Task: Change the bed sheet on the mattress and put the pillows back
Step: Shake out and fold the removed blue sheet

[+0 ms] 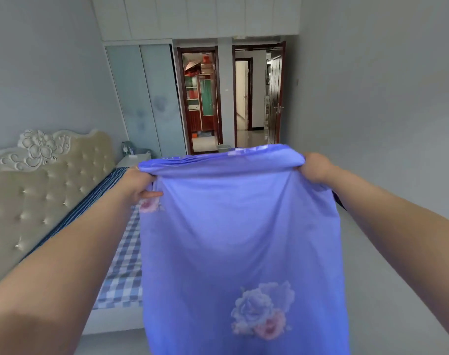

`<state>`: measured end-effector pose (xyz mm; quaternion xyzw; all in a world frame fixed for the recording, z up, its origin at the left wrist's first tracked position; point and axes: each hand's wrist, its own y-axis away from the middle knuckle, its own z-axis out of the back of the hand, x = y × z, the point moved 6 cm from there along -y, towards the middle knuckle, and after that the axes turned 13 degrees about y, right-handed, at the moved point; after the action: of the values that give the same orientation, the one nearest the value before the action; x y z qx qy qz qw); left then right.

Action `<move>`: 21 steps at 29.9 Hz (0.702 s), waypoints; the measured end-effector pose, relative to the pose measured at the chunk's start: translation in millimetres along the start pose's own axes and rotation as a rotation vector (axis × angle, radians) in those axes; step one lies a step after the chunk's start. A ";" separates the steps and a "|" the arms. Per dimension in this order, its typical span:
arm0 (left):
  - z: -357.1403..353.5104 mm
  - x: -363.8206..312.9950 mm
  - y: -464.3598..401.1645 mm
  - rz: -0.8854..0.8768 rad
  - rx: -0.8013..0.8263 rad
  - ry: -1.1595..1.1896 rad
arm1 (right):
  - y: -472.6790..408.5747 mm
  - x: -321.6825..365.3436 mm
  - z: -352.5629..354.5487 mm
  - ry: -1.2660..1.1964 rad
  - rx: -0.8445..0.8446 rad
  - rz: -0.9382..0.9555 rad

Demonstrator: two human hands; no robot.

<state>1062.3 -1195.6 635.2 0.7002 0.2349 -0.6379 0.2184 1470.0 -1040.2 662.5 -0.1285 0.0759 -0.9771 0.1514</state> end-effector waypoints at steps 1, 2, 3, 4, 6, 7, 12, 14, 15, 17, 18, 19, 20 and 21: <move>3.1 -3.7 -11.1 0.018 0.008 0.030 | -8.6 9.3 3.8 -0.097 -0.028 -0.001; 6.6 -9.1 -22.2 0.016 -0.005 0.040 | -15.4 19.2 8.3 -0.143 -0.033 0.003; 14.0 -15.4 -35.1 -0.005 -0.053 0.037 | -21.4 30.8 13.2 -0.150 -0.015 0.026; 21.6 -21.9 -48.6 -0.047 -0.109 0.021 | -26.0 44.4 18.7 -0.138 0.035 0.065; 36.1 -37.1 -73.4 -0.142 -0.210 -0.046 | -37.1 68.0 22.3 -0.072 0.262 0.136; 40.5 -45.4 -85.2 -0.204 -0.259 -0.143 | -44.1 76.5 22.2 0.022 0.387 0.152; 28.5 -77.0 -143.6 -0.340 -0.348 -0.431 | -110.0 93.4 30.1 0.356 0.443 0.102; 16.7 -88.3 -173.6 -0.343 -0.339 -0.370 | -145.5 96.5 36.1 0.343 0.344 0.091; 12.2 -93.8 -190.3 -0.345 -0.339 -0.321 | -164.5 97.8 37.9 0.354 0.299 0.082; -1.3 -101.5 -223.7 -0.347 -0.347 -0.329 | -207.6 101.9 33.4 0.391 0.203 0.095; -5.2 -105.6 -233.2 -0.344 -0.366 -0.369 | -223.3 103.3 30.9 0.403 0.160 0.101; -14.9 -106.9 -255.9 -0.318 -0.389 -0.393 | -255.0 104.4 26.5 0.404 0.114 0.108; -22.1 -108.1 -273.2 -0.291 -0.399 -0.440 | -278.4 104.2 23.2 0.408 0.074 0.115; -28.3 -109.7 -283.1 -0.280 -0.400 -0.542 | -293.6 103.6 19.5 0.403 0.054 0.112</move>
<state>904.3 -959.2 745.3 0.4102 0.3823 -0.7653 0.3160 1298.7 -798.3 759.7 0.0778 0.0856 -0.9748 0.1905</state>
